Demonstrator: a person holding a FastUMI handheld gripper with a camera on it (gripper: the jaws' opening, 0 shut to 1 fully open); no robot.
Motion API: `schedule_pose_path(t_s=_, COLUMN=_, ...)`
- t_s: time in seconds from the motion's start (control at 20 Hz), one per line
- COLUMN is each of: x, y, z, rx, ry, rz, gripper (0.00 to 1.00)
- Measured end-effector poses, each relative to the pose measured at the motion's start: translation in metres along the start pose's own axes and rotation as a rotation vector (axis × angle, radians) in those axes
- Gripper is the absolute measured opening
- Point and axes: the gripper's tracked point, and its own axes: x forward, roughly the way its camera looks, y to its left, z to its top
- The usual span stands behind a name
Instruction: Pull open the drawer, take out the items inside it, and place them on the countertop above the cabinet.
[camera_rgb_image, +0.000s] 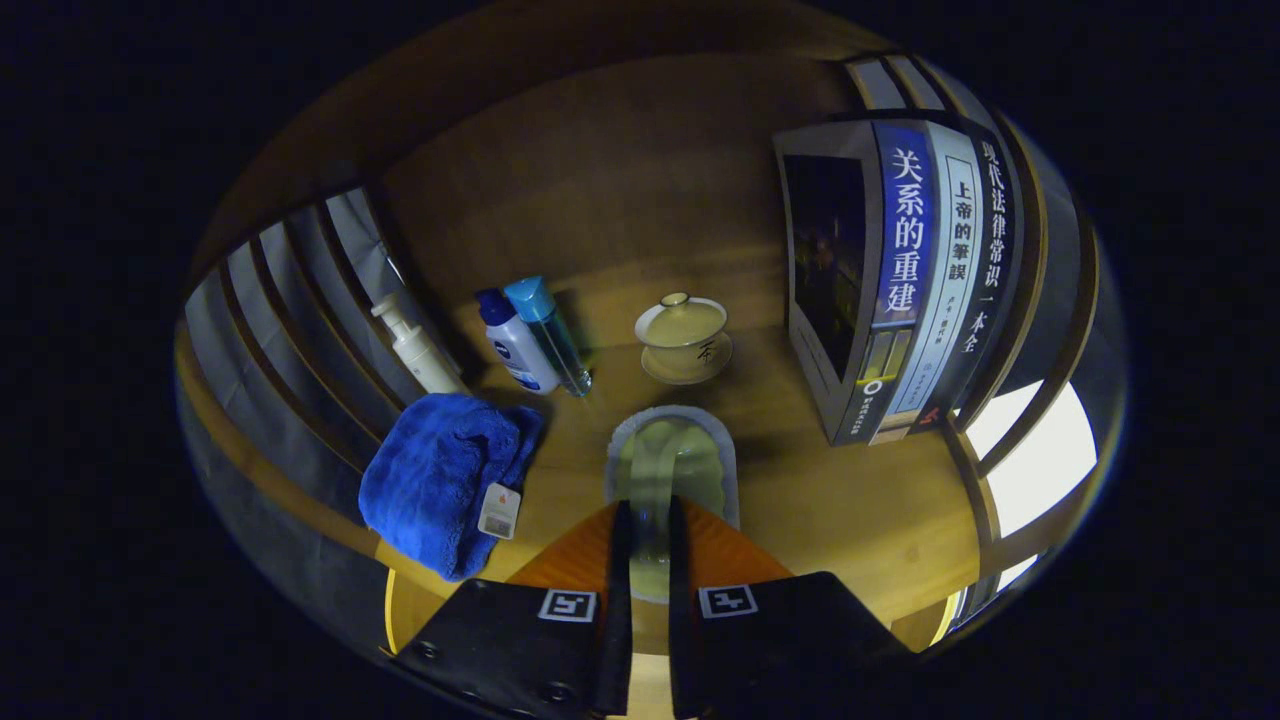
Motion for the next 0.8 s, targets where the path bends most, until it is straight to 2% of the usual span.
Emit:
schedule_pose_path(t_s=0.15, x=-0.001, y=0.000, z=0.006, rx=-0.004, ry=-0.031, rz=-0.010, gripper=0.34)
schedule_pose_path(t_s=0.3, x=-0.002, y=-0.001, z=0.007, rx=-0.007, ry=-0.037, rz=-0.019, gripper=0.63)
schedule_pose_path(t_s=0.55, x=-0.003, y=-0.010, z=0.006, rx=-0.029, ry=-0.045, rz=-0.057, gripper=0.87)
schedule_pose_path(t_s=0.7, x=-0.010, y=-0.008, z=0.008, rx=-0.038, ry=-0.083, rz=-0.060, gripper=0.94)
schedule_pose_path(t_s=0.8, x=-0.021, y=-0.001, z=0.004, rx=-0.037, ry=-0.101, rz=-0.046, gripper=0.94)
